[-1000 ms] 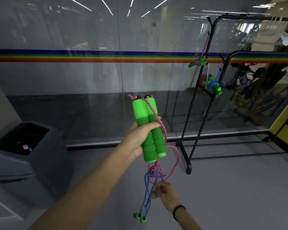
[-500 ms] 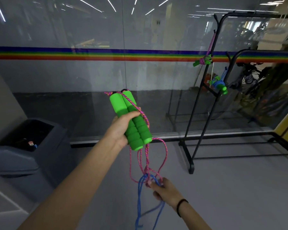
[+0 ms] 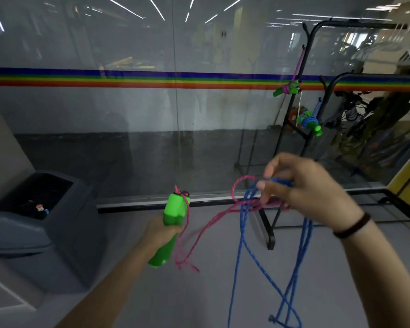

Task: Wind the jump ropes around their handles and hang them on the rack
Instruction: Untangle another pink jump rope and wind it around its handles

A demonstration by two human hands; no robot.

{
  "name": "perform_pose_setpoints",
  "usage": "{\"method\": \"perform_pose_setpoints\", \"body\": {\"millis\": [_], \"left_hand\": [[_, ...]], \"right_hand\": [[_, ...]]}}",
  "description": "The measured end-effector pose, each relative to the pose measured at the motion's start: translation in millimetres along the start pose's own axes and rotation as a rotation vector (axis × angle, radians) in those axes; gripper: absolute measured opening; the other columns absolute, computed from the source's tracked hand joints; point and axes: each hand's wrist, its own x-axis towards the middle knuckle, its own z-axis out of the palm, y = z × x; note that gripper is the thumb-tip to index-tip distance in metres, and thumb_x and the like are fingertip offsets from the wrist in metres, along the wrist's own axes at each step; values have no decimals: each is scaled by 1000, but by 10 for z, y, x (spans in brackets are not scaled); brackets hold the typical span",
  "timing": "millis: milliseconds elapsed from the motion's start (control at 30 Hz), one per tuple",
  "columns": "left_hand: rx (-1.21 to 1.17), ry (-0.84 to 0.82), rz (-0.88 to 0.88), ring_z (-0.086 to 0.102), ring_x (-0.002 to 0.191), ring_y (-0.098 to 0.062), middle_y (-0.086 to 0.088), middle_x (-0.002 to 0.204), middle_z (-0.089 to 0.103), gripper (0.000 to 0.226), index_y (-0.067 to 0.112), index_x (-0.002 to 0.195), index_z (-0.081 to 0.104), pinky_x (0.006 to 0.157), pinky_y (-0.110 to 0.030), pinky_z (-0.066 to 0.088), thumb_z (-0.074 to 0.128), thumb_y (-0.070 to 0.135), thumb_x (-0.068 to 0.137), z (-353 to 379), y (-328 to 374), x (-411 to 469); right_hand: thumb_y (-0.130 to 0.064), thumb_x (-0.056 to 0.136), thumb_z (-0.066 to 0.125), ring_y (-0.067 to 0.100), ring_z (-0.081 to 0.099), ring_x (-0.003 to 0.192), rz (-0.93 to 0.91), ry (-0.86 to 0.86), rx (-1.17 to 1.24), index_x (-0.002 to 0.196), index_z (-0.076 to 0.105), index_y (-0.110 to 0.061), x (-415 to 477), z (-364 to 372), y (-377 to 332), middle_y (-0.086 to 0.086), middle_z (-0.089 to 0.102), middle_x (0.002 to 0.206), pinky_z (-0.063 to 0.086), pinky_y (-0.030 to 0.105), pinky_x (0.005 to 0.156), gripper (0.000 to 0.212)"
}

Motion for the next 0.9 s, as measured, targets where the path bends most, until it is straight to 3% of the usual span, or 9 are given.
{"method": "perform_pose_setpoints", "body": {"millis": [67, 133, 233, 300, 367, 500, 600, 733, 900], "left_hand": [[56, -10, -26, 54, 47, -17, 1, 47, 58, 18, 15, 59, 61, 49, -20, 40, 72, 3, 68, 23, -91, 20], [76, -12, -40, 53, 46, -16, 1, 46, 58, 19, 14, 58, 61, 48, -20, 39, 72, 2, 67, 33, -151, 41], [125, 0, -81, 51, 46, -15, -1, 49, 56, 21, 13, 58, 58, 46, -18, 36, 70, 1, 71, 5, -288, 36], [137, 1, -133, 51, 46, -15, -2, 49, 55, 22, 12, 57, 57, 46, -18, 35, 69, 1, 72, -25, -444, 15], [106, -11, -175, 52, 43, -18, -1, 43, 56, 20, 10, 56, 59, 49, -20, 38, 69, 0, 70, -30, -564, -8], [14, -47, -159, 53, 37, -13, 3, 38, 57, 18, 9, 58, 62, 45, -18, 40, 70, 1, 71, 36, -512, 11], [-6, -93, -119, 52, 33, -8, 3, 41, 59, 16, 10, 60, 63, 42, -16, 40, 71, 2, 71, 82, -441, 8], [-10, -157, -144, 55, 38, -11, -2, 46, 62, 14, 8, 63, 63, 44, -16, 42, 70, -2, 71, 116, -534, -46], [-21, -174, -179, 55, 37, -11, -2, 45, 61, 11, 6, 66, 66, 48, -18, 43, 71, -2, 69, 189, -682, -98]], "right_hand": [[-27, 81, 66, 4, 57, 43, -42, 50, -25, 87, 52, -16, 87, -204, -90, -4, 73, 64, 45, 18, 44, 19], [-26, 81, 66, 11, 65, 55, -96, 127, 25, 88, 52, -22, 159, -361, -161, -5, 73, 66, 50, 24, 53, 16], [-24, 84, 62, 16, 66, 66, -187, 302, 134, 94, 57, -14, 309, -604, -246, -1, 72, 68, 50, 26, 67, 15], [-26, 85, 62, 29, 49, 55, -191, 303, 136, 90, 58, -15, 405, -757, -289, -4, 73, 67, 40, 30, 52, 13], [-27, 86, 62, 26, 30, 50, -172, 236, 135, 86, 59, -16, 487, -830, -266, -10, 73, 66, 28, 26, 41, 11], [-25, 88, 60, 9, 24, 37, -150, 296, 230, 91, 60, -10, 636, -729, -162, -7, 74, 71, 25, 13, 34, 15], [-20, 90, 57, 5, 28, 37, -153, 369, 373, 87, 54, -17, 727, -638, -106, -9, 74, 72, 27, 13, 37, 5], [-14, 94, 46, 5, 34, 48, -439, 437, 632, 98, 47, -18, 771, -683, -151, -9, 72, 85, 27, 20, 43, 6], [-14, 96, 40, 7, 35, 53, -510, 453, 617, 110, 42, -11, 900, -829, -340, -7, 69, 99, 30, 20, 47, 15]]}}
